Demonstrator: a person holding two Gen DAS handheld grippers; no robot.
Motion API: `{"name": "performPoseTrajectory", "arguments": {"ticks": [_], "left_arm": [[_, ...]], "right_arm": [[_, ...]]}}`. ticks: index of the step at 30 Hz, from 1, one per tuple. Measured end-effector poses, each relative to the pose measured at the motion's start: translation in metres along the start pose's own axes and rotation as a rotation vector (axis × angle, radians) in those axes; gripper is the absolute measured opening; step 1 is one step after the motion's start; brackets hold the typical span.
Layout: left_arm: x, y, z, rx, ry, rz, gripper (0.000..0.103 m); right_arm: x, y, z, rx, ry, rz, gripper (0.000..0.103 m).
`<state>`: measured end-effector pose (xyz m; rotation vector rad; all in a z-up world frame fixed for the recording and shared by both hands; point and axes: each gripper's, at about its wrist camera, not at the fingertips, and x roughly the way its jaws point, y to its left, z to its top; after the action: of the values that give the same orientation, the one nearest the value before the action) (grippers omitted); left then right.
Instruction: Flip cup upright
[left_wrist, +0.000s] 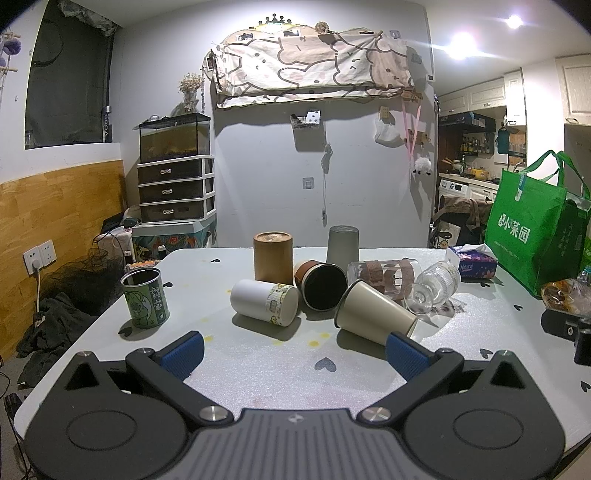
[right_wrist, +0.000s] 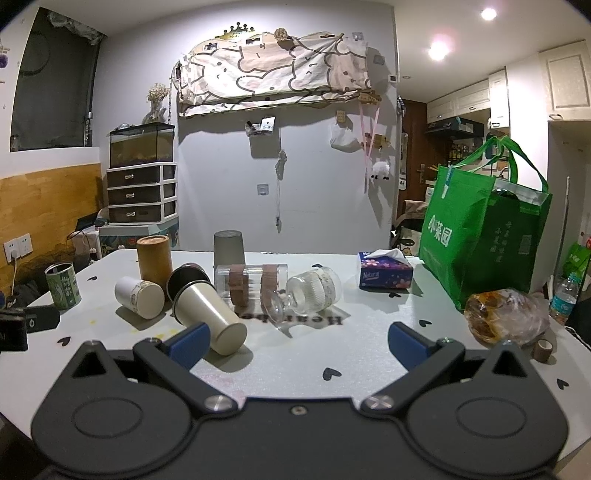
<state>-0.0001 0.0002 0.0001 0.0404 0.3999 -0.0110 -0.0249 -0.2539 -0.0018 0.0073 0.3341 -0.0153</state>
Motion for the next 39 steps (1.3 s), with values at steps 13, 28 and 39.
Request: {"name": "performPoseTrajectory", "arguments": {"ticks": [13, 28, 39], "left_arm": [[0.0000, 0.0000, 0.0000, 0.001, 0.000, -0.001, 0.103], [0.0000, 0.0000, 0.0000, 0.001, -0.001, 0.000, 0.103], [0.0000, 0.0000, 0.0000, 0.000, -0.001, 0.000, 0.103]], "right_arm": [[0.0003, 0.0049, 0.0041, -0.006, -0.002, 0.001, 0.103], [0.0003, 0.0049, 0.0038, -0.005, -0.002, 0.000, 0.103], [-0.0001, 0.0060, 0.0042, -0.006, -0.001, 0.001, 0.103]]}}
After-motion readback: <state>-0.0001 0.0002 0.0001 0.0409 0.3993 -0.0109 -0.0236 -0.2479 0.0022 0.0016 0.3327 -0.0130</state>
